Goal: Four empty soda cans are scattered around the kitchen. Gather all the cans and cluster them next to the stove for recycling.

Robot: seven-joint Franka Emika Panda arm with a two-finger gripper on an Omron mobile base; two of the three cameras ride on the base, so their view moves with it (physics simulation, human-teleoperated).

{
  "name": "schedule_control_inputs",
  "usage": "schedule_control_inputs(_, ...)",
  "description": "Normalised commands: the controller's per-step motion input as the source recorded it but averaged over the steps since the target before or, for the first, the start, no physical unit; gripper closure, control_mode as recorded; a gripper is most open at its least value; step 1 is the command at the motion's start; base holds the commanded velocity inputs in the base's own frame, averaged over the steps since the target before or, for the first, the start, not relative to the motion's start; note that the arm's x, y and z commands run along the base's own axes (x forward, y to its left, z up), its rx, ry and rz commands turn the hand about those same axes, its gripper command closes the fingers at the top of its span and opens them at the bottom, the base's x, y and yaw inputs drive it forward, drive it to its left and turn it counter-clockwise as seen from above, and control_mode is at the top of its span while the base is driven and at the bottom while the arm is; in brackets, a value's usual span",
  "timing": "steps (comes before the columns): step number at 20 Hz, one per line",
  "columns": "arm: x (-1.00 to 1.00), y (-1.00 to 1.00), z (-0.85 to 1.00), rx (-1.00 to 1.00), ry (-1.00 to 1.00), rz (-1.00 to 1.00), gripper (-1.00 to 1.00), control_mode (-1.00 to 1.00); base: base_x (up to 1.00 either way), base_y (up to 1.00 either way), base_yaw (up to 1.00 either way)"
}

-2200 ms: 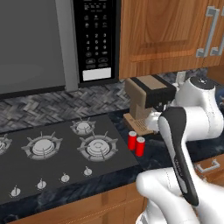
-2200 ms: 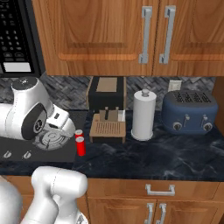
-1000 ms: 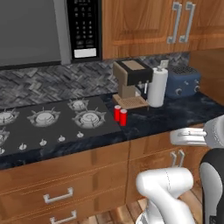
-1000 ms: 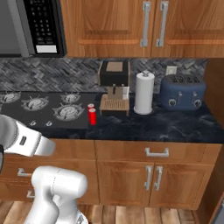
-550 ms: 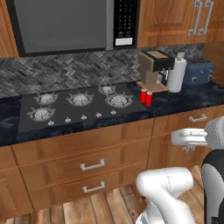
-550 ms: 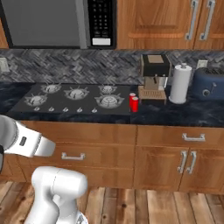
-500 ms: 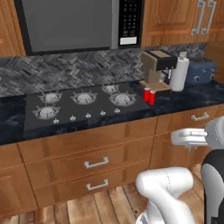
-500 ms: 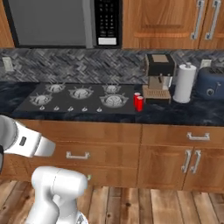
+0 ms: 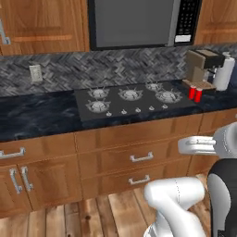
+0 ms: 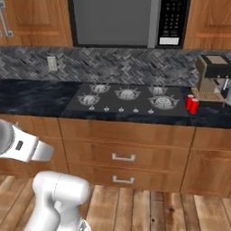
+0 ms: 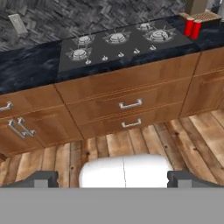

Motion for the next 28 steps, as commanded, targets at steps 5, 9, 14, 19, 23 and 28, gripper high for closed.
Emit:
schedule_control_inputs(5,0.00,0.00,0.00,0.00,0.00,0.00,-1.00,1.00,-0.07,0.02,0.49)
schedule_control_inputs(9,0.00,0.00,0.00,0.00,0.00,0.00,-1.00,1.00,-0.05,0.00,0.50)
schedule_control_inputs(14,0.00,0.00,0.00,0.00,0.00,0.00,-1.00,1.00,-0.07,0.07,0.46)
schedule_control_inputs(19,0.00,0.00,0.00,0.00,0.00,0.00,-1.00,1.00,-0.08,0.31,0.36)
schedule_control_inputs(23,0.00,0.00,0.00,0.00,0.00,0.00,-1.00,1.00,-0.33,-0.26,0.33)
schedule_control_inputs(28,0.00,0.00,0.00,0.00,0.00,0.00,-1.00,1.00,-0.11,-0.07,0.45)
